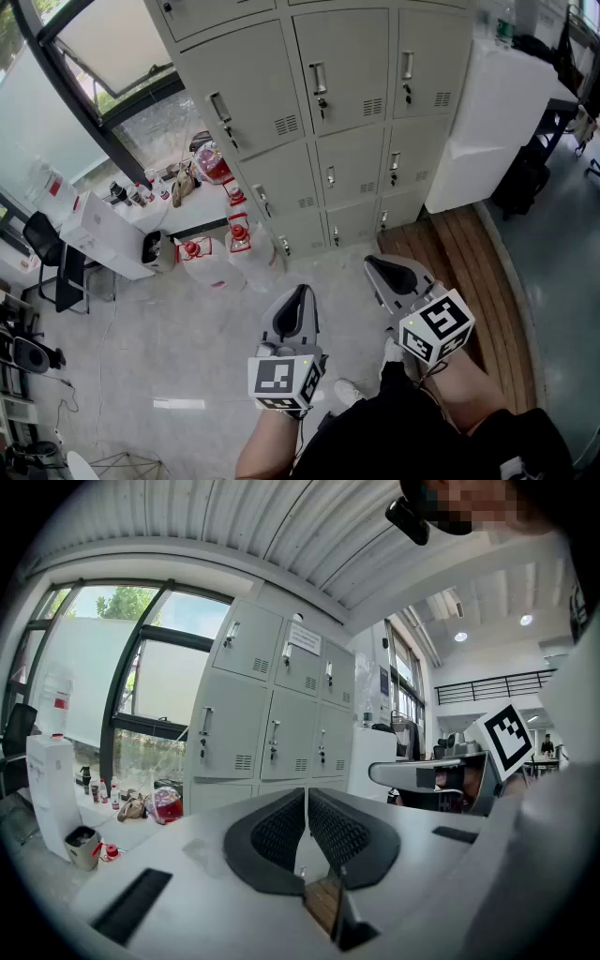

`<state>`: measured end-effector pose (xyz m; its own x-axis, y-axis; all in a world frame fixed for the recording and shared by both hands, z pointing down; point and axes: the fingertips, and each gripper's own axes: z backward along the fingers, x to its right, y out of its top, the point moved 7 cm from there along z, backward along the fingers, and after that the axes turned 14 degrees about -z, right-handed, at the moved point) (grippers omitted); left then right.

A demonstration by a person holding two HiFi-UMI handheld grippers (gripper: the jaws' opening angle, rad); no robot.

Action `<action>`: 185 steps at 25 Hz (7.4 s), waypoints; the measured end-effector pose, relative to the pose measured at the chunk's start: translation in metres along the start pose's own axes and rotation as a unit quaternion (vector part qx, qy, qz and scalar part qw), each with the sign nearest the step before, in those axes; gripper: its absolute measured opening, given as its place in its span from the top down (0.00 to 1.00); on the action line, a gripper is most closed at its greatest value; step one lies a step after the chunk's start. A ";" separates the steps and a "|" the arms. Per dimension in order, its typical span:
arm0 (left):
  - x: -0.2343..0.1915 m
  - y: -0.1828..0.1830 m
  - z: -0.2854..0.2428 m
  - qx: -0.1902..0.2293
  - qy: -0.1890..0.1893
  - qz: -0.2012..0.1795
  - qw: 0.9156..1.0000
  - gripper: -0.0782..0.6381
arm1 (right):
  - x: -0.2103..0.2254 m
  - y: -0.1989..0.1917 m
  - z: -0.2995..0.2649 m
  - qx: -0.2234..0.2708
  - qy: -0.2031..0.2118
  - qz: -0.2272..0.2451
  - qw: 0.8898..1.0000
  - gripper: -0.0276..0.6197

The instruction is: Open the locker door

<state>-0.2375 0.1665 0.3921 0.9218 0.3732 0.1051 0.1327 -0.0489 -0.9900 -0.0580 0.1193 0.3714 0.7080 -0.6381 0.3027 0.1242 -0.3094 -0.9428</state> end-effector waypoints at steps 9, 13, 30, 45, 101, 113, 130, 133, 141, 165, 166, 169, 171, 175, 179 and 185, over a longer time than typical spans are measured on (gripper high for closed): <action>0.002 0.000 0.004 0.002 -0.001 -0.001 1.000 0.86 | -0.004 0.001 0.004 0.008 0.014 -0.002 1.000 0.87; 0.002 0.002 0.007 0.006 -0.002 0.001 1.000 0.86 | -0.007 0.000 0.005 0.007 0.020 0.003 1.000 0.87; 0.007 0.005 -0.008 0.006 -0.002 0.004 1.000 0.86 | 0.006 0.015 0.002 0.010 0.015 0.022 1.000 0.87; 0.011 0.019 -0.095 -0.012 0.016 -0.003 1.000 0.86 | 0.091 0.050 -0.037 0.013 0.031 0.002 0.999 0.87; -0.032 0.074 -0.372 -0.006 0.124 -0.046 0.991 0.85 | 0.312 0.136 -0.149 0.014 0.084 -0.022 0.996 0.87; -0.088 0.084 -0.423 0.004 0.143 -0.066 0.988 0.83 | 0.325 0.148 -0.182 0.021 0.056 -0.018 0.998 0.87; -0.146 0.086 -0.501 -0.004 0.150 -0.062 0.987 0.61 | 0.352 0.148 -0.218 0.006 0.009 -0.033 0.999 0.87; -0.149 0.085 -0.508 -0.007 0.152 -0.067 0.986 0.61 | 0.356 0.146 -0.222 0.006 0.006 -0.039 0.999 0.87; -0.157 0.082 -0.516 -0.023 0.175 -0.079 0.981 0.61 | 0.362 0.145 -0.225 0.013 0.002 -0.052 0.999 0.87; -0.150 0.084 -0.518 -0.043 0.195 -0.084 0.976 0.72 | 0.362 0.149 -0.216 0.025 -0.002 -0.056 0.998 0.87; -0.149 0.084 -0.517 -0.043 0.195 -0.083 0.976 0.72 | 0.362 0.150 -0.216 0.025 -0.001 -0.056 0.998 0.87; -0.146 0.084 -0.512 -0.042 0.196 -0.078 0.977 0.72 | 0.360 0.150 -0.213 0.025 0.002 -0.055 0.998 0.87; -0.143 0.084 -0.508 -0.041 0.197 -0.074 0.977 0.72 | 0.360 0.150 -0.211 0.025 0.005 -0.053 0.998 0.87; -0.134 0.084 -0.497 -0.038 0.191 -0.071 0.978 0.72 | 0.357 0.150 -0.205 0.023 0.011 -0.051 0.998 0.87; -0.122 0.084 -0.483 -0.033 0.185 -0.068 0.980 0.72 | 0.352 0.151 -0.199 0.023 0.022 -0.046 0.998 0.87; -0.099 0.084 -0.462 -0.031 0.179 -0.072 0.981 0.72 | 0.341 0.153 -0.186 0.023 0.042 -0.040 0.998 0.87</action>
<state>-0.1498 -0.3026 0.3418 0.9591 0.0319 0.2811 0.2828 -0.0807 -0.9558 0.0733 -0.2770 0.3563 0.6342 -0.6699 0.3861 0.2112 -0.3302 -0.9200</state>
